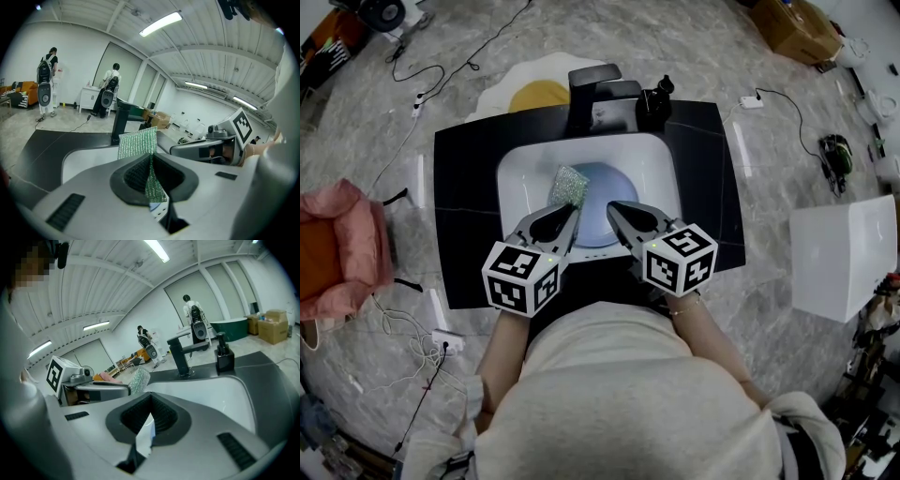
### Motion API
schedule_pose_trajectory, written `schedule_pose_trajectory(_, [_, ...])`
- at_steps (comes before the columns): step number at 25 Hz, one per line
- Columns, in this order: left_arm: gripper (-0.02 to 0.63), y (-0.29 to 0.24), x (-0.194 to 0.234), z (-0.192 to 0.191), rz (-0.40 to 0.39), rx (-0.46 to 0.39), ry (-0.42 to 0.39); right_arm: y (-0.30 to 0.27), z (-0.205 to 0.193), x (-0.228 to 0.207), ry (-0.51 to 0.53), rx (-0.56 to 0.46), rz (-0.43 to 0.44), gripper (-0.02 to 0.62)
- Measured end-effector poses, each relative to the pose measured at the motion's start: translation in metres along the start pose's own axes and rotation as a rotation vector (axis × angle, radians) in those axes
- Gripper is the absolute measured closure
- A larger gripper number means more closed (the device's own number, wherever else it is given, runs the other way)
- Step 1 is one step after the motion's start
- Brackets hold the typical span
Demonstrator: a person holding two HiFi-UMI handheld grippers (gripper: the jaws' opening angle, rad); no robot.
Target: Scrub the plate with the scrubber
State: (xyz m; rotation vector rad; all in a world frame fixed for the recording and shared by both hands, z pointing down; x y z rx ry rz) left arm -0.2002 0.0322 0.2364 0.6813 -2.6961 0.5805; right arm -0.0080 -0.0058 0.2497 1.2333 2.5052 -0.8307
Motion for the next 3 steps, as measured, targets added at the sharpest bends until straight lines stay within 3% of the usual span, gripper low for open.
schedule_pose_trajectory(3, [0.565, 0.0012, 0.0011, 0.0002, -0.003, -0.001, -0.001, -0.0026, -0.0007, 0.0011, -0.001, 0.009, 0.002, 0.589])
Point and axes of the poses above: the fingertips, and each gripper's own axes: y backward along the fingers, x to its left, z out of its top, the point moved 10 cm from there along y, backward along the fingers, and after that the axes turned 7 degrees about -x, right-handed, at the moved point
